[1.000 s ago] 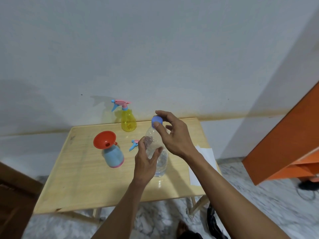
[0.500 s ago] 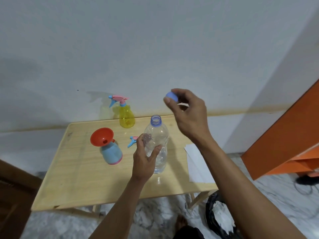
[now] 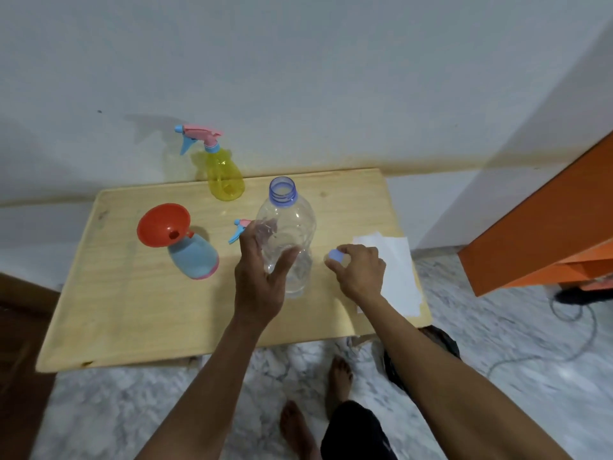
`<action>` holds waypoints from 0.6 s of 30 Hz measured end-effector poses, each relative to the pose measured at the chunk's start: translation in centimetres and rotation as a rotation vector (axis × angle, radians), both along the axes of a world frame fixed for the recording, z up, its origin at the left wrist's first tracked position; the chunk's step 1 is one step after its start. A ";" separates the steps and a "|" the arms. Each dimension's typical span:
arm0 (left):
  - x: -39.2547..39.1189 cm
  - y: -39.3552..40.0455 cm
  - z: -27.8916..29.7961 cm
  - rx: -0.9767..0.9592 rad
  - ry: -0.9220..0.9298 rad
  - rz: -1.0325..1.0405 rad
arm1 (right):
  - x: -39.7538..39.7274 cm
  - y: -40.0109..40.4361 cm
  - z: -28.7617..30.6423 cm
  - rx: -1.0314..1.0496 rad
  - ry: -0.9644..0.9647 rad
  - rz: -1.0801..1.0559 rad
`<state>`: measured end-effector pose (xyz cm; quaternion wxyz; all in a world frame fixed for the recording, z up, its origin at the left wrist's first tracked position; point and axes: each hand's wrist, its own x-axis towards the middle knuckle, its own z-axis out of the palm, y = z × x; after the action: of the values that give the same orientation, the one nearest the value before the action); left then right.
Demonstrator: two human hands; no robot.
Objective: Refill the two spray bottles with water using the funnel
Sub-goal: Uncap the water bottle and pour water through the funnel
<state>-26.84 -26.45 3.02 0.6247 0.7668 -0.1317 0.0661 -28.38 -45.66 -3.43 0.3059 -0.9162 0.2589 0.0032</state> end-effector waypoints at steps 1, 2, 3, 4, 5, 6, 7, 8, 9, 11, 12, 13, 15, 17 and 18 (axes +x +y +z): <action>0.1 0.0 -0.1 -0.004 0.001 -0.002 | -0.1 0.1 -0.5 -0.051 0.025 0.010; 0.1 0.0 -0.1 -0.008 0.001 -0.005 | -0.1 0.2 -1.0 -0.088 0.046 0.014; 0.1 0.0 -0.2 -0.011 0.002 -0.007 | -0.2 0.3 -1.5 -0.115 0.068 0.012; 0.1 0.0 -0.2 -0.017 0.005 -0.011 | -0.3 0.3 -1.9 -0.133 0.090 0.007; 0.1 0.0 -0.3 -0.024 0.010 -0.014 | -0.3 0.3 -2.3 -0.144 0.107 -0.001; 0.1 0.0 -0.3 -0.026 0.014 -0.014 | -0.5 0.3 -2.6 -0.152 0.120 -0.006; 0.1 0.0 -0.3 -0.023 0.016 -0.013 | -0.6 0.3 -2.9 -0.159 0.131 -0.010; 0.1 0.1 -0.4 -0.016 0.018 -0.008 | -0.7 0.3 -3.1 -0.164 0.140 -0.014; 0.1 0.1 -0.3 -0.009 0.019 -0.005 | -0.8 0.2 -3.2 -0.163 0.146 -0.020; 0.2 0.0 -0.2 -0.003 0.022 -0.003 | -0.9 0.2 -3.2 -0.151 0.151 -0.031; 0.2 0.0 -0.2 0.000 0.021 -0.003 | -0.9 0.2 -3.2 -0.147 0.153 -0.034; 0.2 0.0 -0.1 0.008 0.017 0.001 | -0.8 0.2 -3.1 -0.144 0.156 -0.032; 0.1 0.0 0.1 0.018 0.015 0.008 | -0.8 0.1 -2.8 -0.134 0.162 -0.021; 0.0 -0.1 0.2 0.013 0.032 0.015 | -1.0 0.2 -2.4 -0.123 0.138 -0.026; 0.0 -0.1 0.4 0.013 0.039 0.021 | -1.1 0.3 -1.9 -0.115 0.108 -0.038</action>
<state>-26.84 -26.56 3.38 0.6212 0.7735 -0.1122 0.0568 -29.45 -45.35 -5.29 0.2386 -0.9255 0.2923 0.0317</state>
